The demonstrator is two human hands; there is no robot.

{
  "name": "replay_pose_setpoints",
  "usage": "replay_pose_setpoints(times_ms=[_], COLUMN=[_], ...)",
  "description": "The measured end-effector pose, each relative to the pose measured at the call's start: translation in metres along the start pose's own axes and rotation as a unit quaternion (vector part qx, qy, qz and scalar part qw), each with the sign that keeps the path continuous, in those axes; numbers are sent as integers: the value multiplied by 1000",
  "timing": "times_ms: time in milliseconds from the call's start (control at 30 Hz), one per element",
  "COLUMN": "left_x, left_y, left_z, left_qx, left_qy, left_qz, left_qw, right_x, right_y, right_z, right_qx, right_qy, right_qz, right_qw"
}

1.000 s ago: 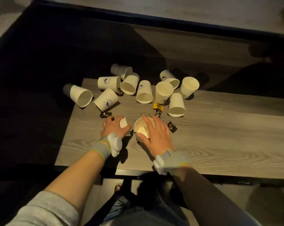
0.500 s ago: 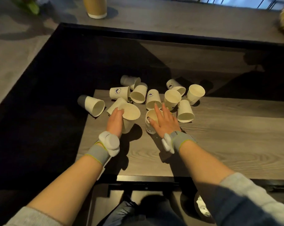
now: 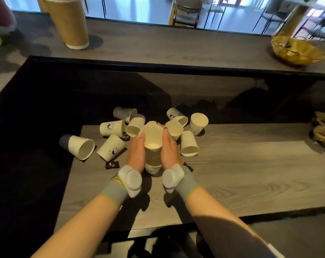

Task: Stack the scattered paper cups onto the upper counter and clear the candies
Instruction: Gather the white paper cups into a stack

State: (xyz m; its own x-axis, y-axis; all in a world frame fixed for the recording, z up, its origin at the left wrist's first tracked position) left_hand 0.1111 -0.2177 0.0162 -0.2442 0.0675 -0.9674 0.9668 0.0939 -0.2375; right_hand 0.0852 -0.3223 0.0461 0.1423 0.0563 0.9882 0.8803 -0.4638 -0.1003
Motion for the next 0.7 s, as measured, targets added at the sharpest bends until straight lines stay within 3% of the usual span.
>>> replay_pose_setpoints(times_ms=[100,200,333,533,700], left_x=[18,20,51,73,74], left_y=[10,4,-3,-1,17], left_z=[-6,-5,0,3,4], left_qx=[-19,-14,16,-13,-40], left_qy=[95,91,114,122,107], left_qz=[41,31,10,-58,-56], left_qw=[994,995,993,991,992], right_x=[-24,-50,-81,-100,-103], right_y=[5,8,7,11,26], right_z=[-1,0,0,-4,3], right_qx=[4,21,116,154,172], right_qy=[-61,-121,-235,-215,-217], right_qz=[3,5,-21,17,62], right_qw=[998,992,965,964,959])
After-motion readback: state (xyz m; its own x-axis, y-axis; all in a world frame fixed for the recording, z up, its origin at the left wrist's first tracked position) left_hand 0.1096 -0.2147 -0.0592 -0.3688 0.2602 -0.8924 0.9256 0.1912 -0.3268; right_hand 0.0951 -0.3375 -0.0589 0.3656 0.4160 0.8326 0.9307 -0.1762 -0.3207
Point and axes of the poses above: each hand's wrist, its own y-axis towards the middle knuckle, its own z-axis out of the palm, x = y × z, the point moved 10 cm from there along y, towards the middle knuckle, and after that the axes turned 13 degrees about -x, right-handed, at the moved point
